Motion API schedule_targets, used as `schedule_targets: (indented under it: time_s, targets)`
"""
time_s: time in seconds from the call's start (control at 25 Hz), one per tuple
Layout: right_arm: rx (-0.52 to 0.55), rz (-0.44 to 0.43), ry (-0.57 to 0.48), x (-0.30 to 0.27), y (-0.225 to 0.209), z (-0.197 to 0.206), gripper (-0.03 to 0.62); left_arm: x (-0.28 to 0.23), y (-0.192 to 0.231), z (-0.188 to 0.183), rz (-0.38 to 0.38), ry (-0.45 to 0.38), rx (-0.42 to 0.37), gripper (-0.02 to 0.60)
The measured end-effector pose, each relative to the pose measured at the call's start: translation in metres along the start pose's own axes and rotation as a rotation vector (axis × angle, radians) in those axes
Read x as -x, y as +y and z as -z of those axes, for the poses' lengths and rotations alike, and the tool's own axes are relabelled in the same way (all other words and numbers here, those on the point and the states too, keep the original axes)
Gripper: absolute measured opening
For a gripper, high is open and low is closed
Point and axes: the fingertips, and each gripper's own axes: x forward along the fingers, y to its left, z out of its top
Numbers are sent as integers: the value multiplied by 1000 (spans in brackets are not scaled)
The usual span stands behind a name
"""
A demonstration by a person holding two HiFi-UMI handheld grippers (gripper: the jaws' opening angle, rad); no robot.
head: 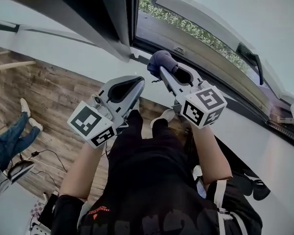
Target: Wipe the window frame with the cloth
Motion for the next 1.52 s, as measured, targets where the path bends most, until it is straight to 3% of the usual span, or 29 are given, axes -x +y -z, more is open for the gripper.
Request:
schedule_targets:
  time_s: [1.52]
  targets:
    - [2, -70, 0, -60, 35, -15, 100, 29, 20, -14, -52, -28, -5, 18]
